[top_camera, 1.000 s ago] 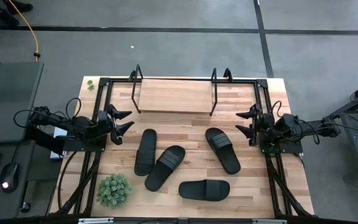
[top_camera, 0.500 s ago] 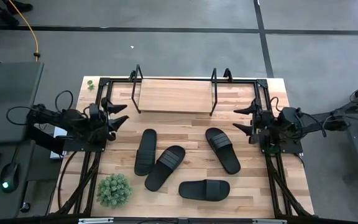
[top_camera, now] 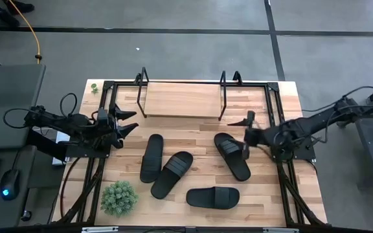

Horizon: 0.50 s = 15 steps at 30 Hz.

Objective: Pick and place slides into the shelf
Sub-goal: Put the top right black slipper on the shelf

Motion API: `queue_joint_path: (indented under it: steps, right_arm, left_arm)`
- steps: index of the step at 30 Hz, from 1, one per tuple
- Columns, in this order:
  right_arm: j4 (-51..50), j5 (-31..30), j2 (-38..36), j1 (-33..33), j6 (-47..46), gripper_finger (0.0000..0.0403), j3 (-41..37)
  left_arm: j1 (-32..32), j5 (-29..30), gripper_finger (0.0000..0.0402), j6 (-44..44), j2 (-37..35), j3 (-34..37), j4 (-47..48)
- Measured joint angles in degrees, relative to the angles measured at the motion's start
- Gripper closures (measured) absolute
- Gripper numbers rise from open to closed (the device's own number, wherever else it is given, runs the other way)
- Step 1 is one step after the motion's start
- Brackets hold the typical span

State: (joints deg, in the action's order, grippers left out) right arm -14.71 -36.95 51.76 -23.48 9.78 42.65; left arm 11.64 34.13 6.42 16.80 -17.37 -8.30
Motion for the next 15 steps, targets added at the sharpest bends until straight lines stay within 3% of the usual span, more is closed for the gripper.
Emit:
queue_joint_path:
  steps: [7,15]
  right_arm:
    - [-15.7,-13.6,12.4,-7.3,-7.1,0.0155,9.3]
    - [-25.7,-16.2,23.8,-10.9,-13.2,0.0155,13.1]
  left_arm:
    - [0.0,0.2,0.0156,-0.1,0.0,0.0,0.4]
    - [0.0,0.2,0.0156,-0.1,0.0,0.0,0.4]
